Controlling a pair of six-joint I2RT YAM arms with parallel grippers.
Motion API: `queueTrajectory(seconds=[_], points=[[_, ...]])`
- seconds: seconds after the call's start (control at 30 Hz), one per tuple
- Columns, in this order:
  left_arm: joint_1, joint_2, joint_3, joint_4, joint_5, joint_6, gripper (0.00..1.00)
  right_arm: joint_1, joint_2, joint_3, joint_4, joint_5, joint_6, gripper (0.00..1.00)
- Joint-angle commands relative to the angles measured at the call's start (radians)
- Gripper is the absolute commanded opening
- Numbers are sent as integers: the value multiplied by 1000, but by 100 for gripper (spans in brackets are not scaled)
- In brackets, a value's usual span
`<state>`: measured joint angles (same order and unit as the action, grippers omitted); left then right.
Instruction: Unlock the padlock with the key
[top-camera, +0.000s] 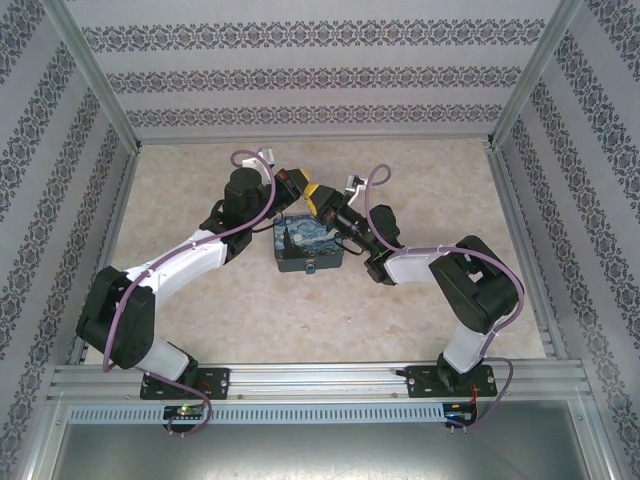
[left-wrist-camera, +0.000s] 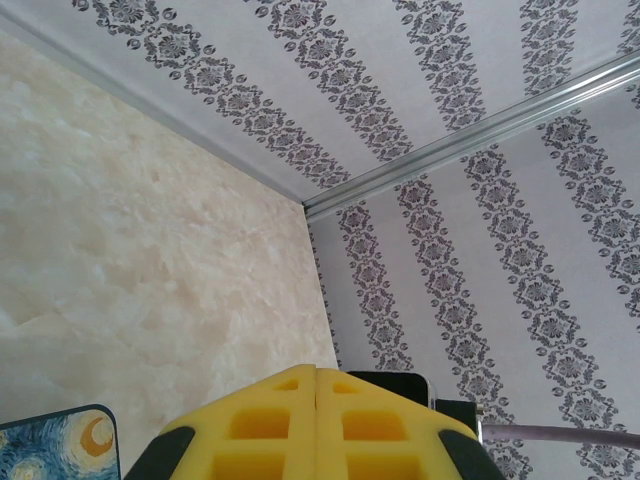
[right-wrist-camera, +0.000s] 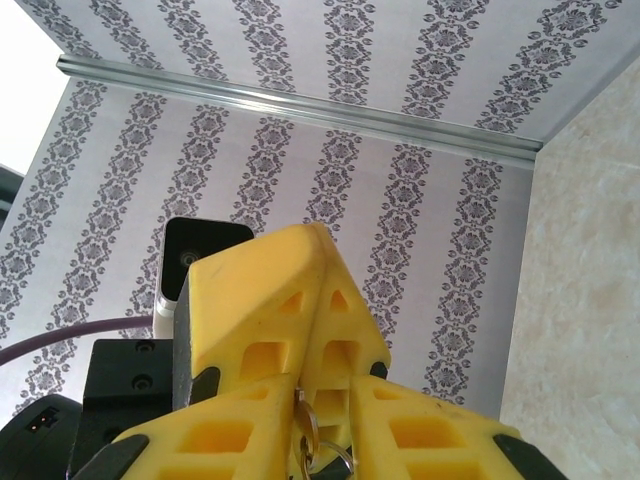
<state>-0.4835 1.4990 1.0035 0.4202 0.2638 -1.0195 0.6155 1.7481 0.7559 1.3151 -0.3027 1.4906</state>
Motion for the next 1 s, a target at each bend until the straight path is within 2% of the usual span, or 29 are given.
queueTrajectory(seconds=[0.0, 0.17, 0.2, 0.4, 0.43, 0.57, 0.7, 0.87, 0.97], points=[[-5, 11, 7, 46, 2, -6, 0, 24, 18, -19, 70, -4, 2, 21], [-6, 6, 5, 46, -3, -5, 0, 23, 17, -20, 70, -1, 3, 6], [-5, 6, 4, 43, -6, -5, 0, 22, 17, -21, 70, 2, 3, 1], [-5, -9, 9, 26, -7, 4, 0, 14, 6, -50, 69, 8, 4, 0], [-4, -15, 9, 18, -12, 6, 6, 11, 2, -58, 70, 8, 3, 0], [0, -60, 5, -31, -34, 18, 39, -9, -22, -92, 69, 1, -2, 0], [11, -126, -24, -97, -42, 28, 63, -34, -49, -119, 53, -23, -10, 0], [14, -206, -64, -212, -49, 58, 75, -65, -88, -124, -23, -83, -38, 0], [13, -245, -88, -268, -41, 78, 78, -85, -145, -121, -152, -116, -86, 0]])
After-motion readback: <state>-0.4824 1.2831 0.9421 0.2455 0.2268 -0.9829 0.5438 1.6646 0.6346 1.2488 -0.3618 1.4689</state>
